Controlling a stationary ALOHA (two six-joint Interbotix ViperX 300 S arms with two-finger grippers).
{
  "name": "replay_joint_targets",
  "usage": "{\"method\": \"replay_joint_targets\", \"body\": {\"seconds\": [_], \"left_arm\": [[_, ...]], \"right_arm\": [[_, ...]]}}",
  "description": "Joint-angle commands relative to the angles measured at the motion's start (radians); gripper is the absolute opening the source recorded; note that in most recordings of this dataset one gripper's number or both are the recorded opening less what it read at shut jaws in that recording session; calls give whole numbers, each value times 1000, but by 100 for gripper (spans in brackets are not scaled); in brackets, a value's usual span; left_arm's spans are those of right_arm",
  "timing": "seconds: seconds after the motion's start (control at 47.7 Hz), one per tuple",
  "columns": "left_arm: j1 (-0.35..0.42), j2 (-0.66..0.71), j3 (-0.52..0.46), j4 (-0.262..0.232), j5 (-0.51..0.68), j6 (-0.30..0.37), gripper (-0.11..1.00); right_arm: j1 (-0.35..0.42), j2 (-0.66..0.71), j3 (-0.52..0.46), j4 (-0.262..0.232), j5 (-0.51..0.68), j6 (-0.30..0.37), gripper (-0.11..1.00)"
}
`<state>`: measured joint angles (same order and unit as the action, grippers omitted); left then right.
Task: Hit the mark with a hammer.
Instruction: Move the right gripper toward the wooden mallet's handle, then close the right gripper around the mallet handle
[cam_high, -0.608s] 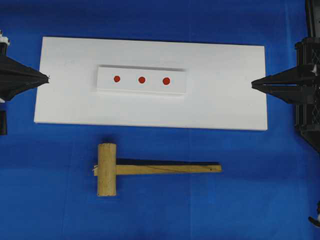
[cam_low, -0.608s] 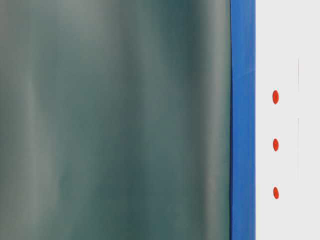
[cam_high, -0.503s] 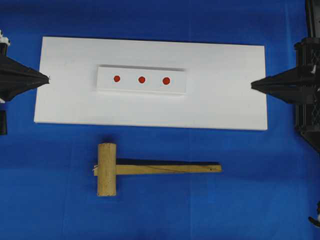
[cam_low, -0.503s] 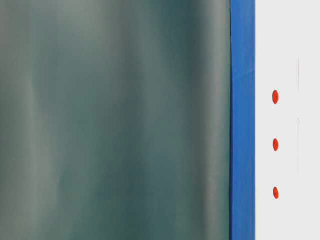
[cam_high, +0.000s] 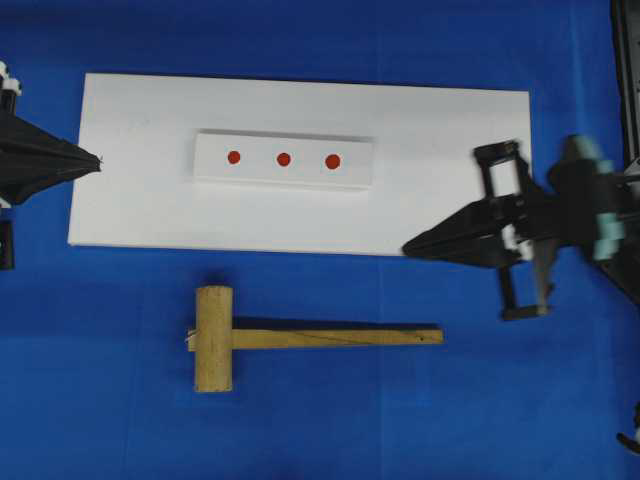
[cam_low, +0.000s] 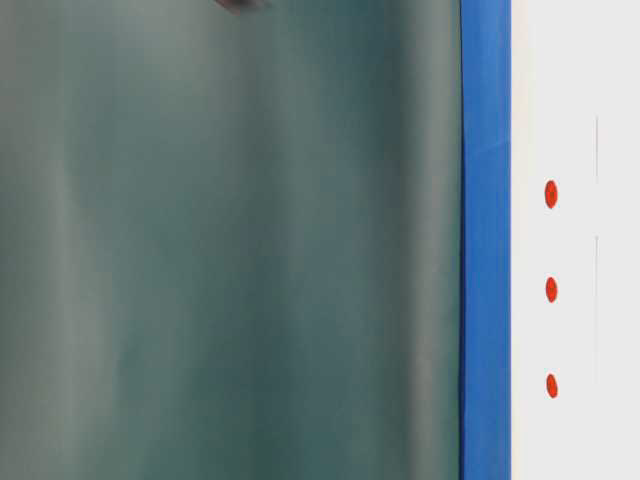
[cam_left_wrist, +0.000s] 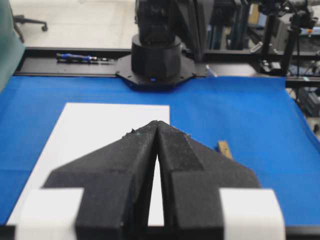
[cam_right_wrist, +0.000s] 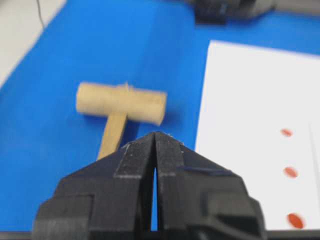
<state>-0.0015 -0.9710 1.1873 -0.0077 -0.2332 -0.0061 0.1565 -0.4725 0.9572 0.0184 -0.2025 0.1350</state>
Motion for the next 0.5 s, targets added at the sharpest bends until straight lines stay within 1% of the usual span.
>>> {"method": "replay_joint_targets", "body": {"seconds": [0.0, 0.042, 0.147, 0.294, 0.357, 0.398, 0.482], "left_arm": [[0, 3, -8, -2, -3, 0, 0], [2, 2, -6, 0, -5, 0, 0], [9, -3, -6, -2, 2, 0, 0], [23, -15, -3, 0, 18, 0, 0], [28, -21, 0, -2, 26, 0, 0], [31, -25, 3, -2, 31, 0, 0], [32, -34, 9, -2, 35, 0, 0]], "right_arm": [[11, 75, -58, 3, -6, 18, -1], [17, 121, -78, 3, -9, 29, 4], [32, 222, -117, 9, -34, 46, 25], [63, 353, -161, 37, -106, 64, 69], [78, 403, -176, 48, -143, 64, 86], [91, 446, -189, 66, -173, 64, 91], [107, 502, -209, 104, -219, 64, 87]]}}
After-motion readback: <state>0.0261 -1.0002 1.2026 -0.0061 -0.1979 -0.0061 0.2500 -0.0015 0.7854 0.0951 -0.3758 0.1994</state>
